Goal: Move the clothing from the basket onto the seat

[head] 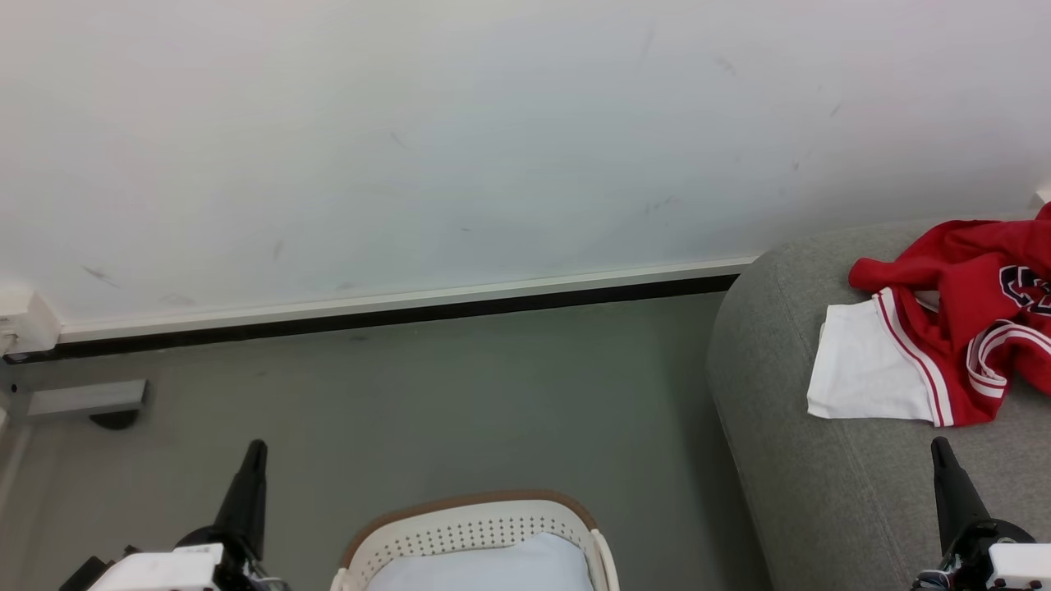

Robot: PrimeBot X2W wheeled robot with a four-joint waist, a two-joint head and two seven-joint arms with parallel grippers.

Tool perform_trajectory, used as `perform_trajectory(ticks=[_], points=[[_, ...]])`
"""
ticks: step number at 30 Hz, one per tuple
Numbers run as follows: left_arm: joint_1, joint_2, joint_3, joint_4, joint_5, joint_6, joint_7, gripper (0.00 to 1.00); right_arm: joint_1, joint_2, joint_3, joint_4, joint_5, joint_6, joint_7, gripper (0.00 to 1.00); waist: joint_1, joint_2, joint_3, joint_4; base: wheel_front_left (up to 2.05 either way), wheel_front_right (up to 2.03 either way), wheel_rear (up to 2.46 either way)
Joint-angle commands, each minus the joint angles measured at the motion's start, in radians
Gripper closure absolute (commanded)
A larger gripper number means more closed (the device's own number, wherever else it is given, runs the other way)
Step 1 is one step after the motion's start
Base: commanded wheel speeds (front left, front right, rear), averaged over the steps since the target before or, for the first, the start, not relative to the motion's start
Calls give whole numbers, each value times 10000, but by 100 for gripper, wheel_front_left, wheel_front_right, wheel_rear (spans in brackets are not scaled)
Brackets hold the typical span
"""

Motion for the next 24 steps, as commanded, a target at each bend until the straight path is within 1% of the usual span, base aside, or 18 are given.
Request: perform_trajectory(ticks=[1, 24], points=[[-87, 18, 20, -8, -142, -11, 35, 100, -123, -67, -35, -54, 18, -21, 27, 100, 0, 0, 0, 0, 0, 0, 0], [-87, 18, 19, -9, -143, -11, 34, 100, -123, -67, -35, -54, 18, -21, 27, 100, 0, 0, 0, 0, 0, 0, 0]])
